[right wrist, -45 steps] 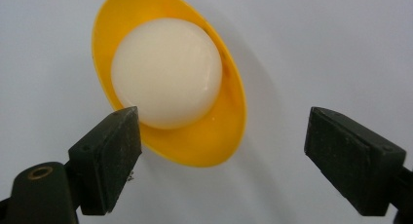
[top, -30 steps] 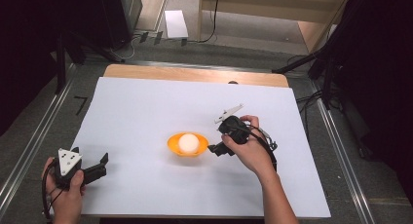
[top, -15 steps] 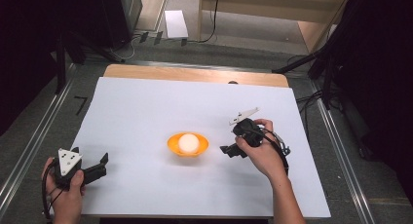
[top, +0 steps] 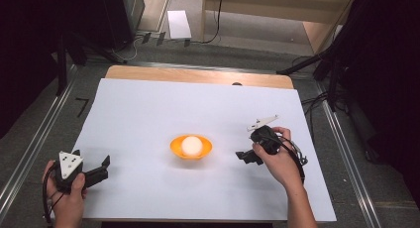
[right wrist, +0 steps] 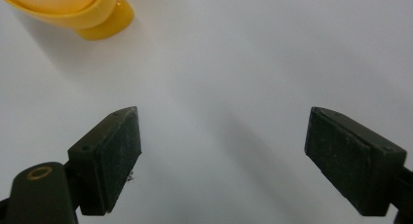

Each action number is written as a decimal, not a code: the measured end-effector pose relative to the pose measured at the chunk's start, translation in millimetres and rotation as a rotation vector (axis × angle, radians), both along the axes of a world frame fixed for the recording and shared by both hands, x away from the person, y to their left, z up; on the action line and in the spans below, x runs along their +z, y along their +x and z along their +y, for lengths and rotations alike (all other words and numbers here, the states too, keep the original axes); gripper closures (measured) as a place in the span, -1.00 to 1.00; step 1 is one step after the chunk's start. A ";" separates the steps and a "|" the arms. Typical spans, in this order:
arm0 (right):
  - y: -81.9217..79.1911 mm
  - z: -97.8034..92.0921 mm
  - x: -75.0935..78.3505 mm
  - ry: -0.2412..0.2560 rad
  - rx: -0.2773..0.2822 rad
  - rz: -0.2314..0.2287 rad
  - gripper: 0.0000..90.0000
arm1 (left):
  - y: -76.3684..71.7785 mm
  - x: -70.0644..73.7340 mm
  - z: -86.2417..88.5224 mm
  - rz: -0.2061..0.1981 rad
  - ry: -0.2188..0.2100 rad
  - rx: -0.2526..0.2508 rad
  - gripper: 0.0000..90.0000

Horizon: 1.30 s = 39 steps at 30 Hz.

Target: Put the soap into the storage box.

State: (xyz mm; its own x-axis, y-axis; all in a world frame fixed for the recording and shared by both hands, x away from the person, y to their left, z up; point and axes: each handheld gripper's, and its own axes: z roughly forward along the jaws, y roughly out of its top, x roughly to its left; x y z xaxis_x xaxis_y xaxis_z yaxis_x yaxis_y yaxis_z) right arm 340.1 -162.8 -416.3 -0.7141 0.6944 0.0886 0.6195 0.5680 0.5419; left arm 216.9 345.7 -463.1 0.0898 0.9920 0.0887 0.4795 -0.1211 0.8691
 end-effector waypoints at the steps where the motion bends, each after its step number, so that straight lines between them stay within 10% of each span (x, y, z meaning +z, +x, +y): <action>1: -0.8 -2.7 -1.2 -0.001 -0.007 0.000 -0.70 | -0.1 -0.1 0.1 -0.002 -0.001 0.000 -0.84; 39: -57.1 -106.2 -43.5 0.084 -0.231 -0.052 -0.69 | -0.2 -0.1 1.4 -0.003 -0.018 0.011 -0.84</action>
